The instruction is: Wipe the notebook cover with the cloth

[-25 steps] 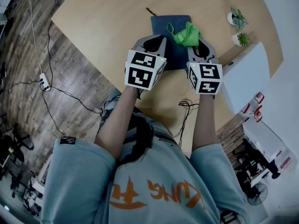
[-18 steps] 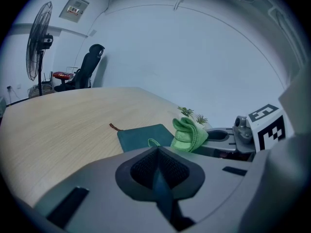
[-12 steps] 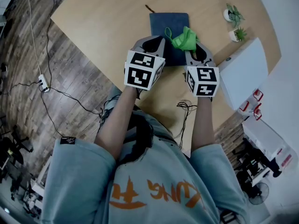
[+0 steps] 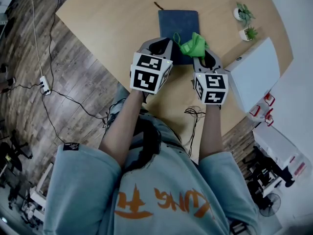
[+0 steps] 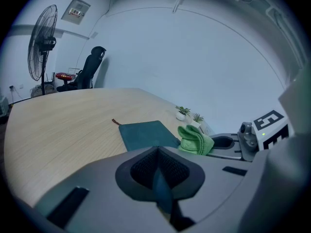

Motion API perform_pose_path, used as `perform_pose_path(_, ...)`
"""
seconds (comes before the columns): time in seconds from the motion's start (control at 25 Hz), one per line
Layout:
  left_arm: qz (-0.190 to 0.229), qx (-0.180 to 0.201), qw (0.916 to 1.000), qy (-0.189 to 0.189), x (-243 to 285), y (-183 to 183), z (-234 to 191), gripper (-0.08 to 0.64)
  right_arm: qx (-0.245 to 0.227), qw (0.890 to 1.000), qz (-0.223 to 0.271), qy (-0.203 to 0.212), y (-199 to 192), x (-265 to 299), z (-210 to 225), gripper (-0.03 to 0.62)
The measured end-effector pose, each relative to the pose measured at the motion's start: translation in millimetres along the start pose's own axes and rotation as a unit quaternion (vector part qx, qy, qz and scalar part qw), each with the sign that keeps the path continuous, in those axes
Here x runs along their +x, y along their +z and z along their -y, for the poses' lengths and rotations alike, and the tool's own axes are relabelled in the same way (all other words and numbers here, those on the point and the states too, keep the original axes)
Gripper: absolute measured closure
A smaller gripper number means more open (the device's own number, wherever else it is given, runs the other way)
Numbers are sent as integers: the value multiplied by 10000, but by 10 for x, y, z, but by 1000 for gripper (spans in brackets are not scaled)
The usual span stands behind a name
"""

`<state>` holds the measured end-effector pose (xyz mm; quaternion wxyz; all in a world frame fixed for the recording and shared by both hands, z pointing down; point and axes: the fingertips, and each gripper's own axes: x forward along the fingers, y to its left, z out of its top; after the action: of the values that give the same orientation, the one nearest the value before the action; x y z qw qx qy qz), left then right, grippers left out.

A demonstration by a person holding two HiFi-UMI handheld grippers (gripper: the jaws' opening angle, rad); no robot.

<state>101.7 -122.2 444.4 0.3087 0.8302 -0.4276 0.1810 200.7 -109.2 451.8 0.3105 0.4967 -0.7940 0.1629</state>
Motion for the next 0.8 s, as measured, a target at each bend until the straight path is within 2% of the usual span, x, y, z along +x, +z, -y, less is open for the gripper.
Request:
perform_pose_path(0.6,244,-20,9995,174,-316,-125,198,545,32,9999,-25,118,-273,-299,-150,525)
perform_pose_path(0.68,283,-11,9994,213,-374,-150,238,545,158,9998,-20,143,-300,-348,-155,525)
perform_pose_path(0.8,385,13,9988,287,-480,-150,288,545,749,9969,146,170,-290,-445,-104,525)
